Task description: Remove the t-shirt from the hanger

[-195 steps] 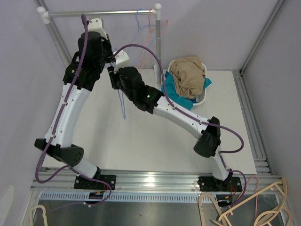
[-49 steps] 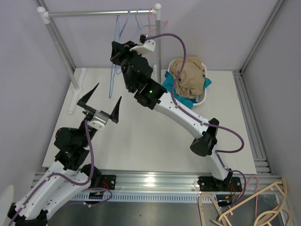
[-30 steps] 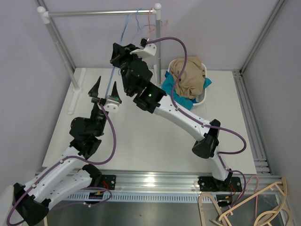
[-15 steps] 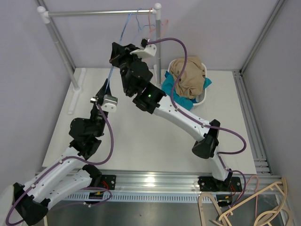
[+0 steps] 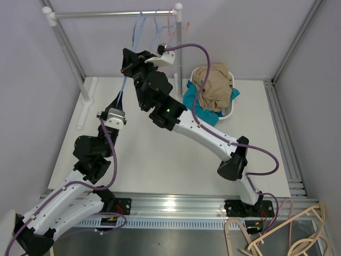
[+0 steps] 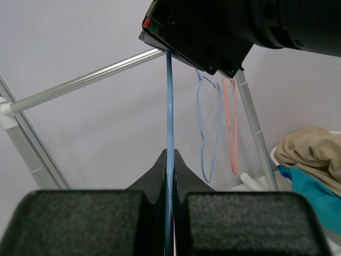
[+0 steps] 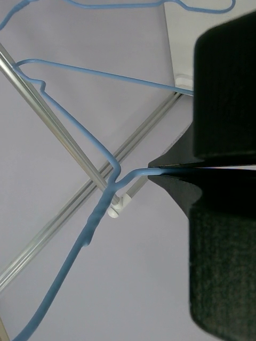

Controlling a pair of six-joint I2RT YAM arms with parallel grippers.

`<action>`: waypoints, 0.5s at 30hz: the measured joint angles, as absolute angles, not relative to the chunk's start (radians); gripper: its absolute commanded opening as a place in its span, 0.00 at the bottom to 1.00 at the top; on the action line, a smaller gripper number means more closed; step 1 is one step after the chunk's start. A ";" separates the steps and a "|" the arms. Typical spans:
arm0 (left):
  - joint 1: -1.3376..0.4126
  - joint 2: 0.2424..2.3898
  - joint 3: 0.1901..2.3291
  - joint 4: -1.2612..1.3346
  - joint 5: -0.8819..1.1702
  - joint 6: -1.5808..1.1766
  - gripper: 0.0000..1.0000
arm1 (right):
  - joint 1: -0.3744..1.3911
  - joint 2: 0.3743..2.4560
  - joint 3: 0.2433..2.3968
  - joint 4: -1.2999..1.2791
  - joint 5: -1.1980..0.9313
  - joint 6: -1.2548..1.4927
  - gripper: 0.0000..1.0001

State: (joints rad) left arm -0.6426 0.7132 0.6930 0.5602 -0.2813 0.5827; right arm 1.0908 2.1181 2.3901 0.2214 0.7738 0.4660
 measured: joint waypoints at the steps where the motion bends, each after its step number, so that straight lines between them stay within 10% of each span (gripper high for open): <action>1: -0.638 0.702 0.694 0.547 -0.275 0.564 0.01 | 1.092 2.118 2.390 0.227 0.773 0.462 0.00; 15: -0.525 0.614 0.760 0.301 -0.115 0.315 0.01 | 1.124 2.118 2.390 0.282 0.758 0.413 0.00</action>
